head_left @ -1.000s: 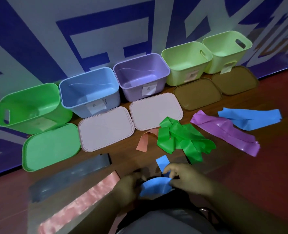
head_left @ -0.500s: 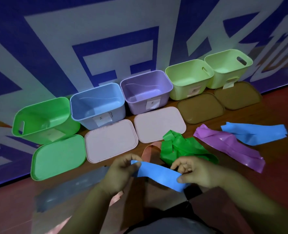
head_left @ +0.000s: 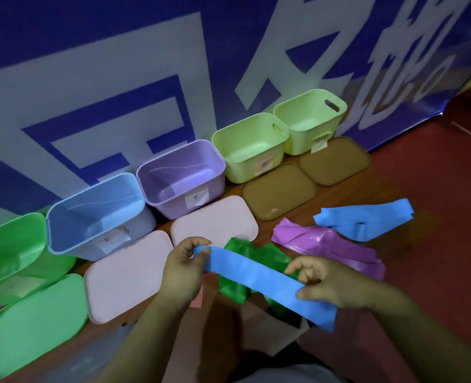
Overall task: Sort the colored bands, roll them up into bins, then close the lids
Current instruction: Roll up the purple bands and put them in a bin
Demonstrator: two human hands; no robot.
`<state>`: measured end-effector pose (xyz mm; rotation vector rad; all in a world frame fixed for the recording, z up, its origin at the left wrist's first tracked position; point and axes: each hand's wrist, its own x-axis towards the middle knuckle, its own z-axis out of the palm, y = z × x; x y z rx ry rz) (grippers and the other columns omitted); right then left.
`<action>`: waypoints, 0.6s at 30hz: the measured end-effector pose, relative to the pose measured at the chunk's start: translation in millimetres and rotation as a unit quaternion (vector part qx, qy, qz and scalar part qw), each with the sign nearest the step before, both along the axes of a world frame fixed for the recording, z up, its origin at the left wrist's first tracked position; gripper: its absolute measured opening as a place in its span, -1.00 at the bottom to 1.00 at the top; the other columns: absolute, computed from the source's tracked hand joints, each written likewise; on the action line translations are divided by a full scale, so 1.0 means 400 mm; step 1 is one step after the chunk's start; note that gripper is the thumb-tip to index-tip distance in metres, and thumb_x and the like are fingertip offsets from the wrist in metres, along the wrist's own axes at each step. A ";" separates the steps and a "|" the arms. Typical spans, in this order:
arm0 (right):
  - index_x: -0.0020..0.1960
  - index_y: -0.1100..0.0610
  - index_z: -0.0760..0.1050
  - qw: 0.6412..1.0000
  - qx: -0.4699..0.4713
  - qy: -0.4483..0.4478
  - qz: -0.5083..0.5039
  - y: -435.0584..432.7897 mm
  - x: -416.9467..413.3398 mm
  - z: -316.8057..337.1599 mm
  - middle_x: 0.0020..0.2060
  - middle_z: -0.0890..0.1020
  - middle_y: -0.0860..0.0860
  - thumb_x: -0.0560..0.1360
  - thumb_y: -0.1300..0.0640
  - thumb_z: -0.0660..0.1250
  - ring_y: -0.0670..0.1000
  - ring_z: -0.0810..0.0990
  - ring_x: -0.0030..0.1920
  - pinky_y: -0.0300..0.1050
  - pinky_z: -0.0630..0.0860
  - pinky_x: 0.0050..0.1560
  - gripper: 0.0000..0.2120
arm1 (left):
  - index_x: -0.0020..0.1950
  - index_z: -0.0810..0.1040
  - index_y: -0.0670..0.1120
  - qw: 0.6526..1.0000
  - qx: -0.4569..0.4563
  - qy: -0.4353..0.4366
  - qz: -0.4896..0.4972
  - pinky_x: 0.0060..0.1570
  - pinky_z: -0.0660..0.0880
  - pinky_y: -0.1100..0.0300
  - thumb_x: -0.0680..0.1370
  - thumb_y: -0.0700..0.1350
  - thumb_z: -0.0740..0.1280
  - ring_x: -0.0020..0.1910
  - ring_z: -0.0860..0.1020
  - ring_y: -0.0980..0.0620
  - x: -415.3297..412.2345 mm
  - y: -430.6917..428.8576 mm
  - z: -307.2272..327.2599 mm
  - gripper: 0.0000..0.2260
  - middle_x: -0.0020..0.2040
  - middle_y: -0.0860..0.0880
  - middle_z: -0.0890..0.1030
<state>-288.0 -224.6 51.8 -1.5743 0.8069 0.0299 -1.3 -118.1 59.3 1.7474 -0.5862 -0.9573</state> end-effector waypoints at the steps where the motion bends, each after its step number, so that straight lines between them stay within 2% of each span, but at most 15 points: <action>1: 0.12 0.04 0.50 1.000 -0.014 0.011 -0.011 -0.017 -0.025 0.000 -0.40 0.45 -0.10 0.45 0.21 0.46 -0.11 0.36 -0.36 -0.24 0.29 -0.33 -0.71 | -0.01 0.59 -0.15 1.000 0.004 -0.001 0.004 -0.11 0.63 0.04 0.60 -0.30 0.31 -0.11 0.62 -0.06 -0.011 -0.026 -0.007 -0.90 -0.05 -0.11 0.65; 5: -0.05 0.09 0.59 0.992 -0.017 0.006 -0.126 -0.081 -0.132 -0.009 -0.39 0.47 -0.16 0.43 0.30 0.49 -0.13 0.41 -0.30 -0.26 0.34 -0.26 -0.82 | -0.04 0.59 -0.12 0.999 0.013 -0.030 -0.036 -0.04 0.58 -0.04 0.59 -0.29 0.32 -0.09 0.58 -0.04 -0.076 -0.131 -0.037 -0.90 -0.05 -0.01 0.64; 10: -0.11 0.14 0.61 0.957 -0.064 0.002 -0.283 -0.165 -0.247 -0.019 -0.32 0.57 -0.02 0.42 0.38 0.47 -0.12 0.51 -0.27 -0.24 0.44 -0.18 -0.82 | -0.08 0.59 -0.09 0.992 0.030 -0.076 -0.094 -0.21 0.48 0.23 0.58 -0.27 0.32 -0.19 0.54 0.09 -0.180 -0.253 -0.072 -0.88 -0.11 0.02 0.63; 12: -0.13 0.14 0.61 0.939 -0.085 0.018 -0.334 -0.202 -0.293 -0.026 -0.33 0.60 0.04 0.44 0.38 0.45 -0.11 0.51 -0.29 -0.24 0.45 -0.22 -0.84 | -0.08 0.60 -0.10 0.989 0.040 -0.084 -0.115 -0.25 0.46 0.32 0.58 -0.27 0.32 -0.23 0.55 0.15 -0.221 -0.303 -0.087 -0.89 -0.14 0.02 0.64; 15: -0.14 0.08 0.64 0.921 -0.145 0.081 -0.351 -0.262 -0.362 -0.041 -0.27 0.69 0.10 0.43 0.28 0.48 -0.10 0.55 -0.30 -0.28 0.46 -0.28 -0.88 | -0.09 0.61 -0.10 0.983 0.048 -0.089 -0.152 -0.24 0.46 0.41 0.56 -0.30 0.34 -0.25 0.58 0.19 -0.279 -0.376 -0.104 -0.88 -0.16 0.02 0.65; 18: -0.19 0.03 0.64 0.912 -0.201 0.116 -0.338 -0.327 -0.426 -0.045 -0.24 0.70 -0.01 0.41 0.29 0.49 -0.16 0.60 -0.26 -0.32 0.48 -0.18 -0.84 | -0.12 0.60 -0.08 0.973 0.048 -0.109 -0.197 -0.19 0.43 0.47 0.54 -0.32 0.35 -0.24 0.57 0.29 -0.329 -0.457 -0.115 -0.85 -0.17 0.06 0.65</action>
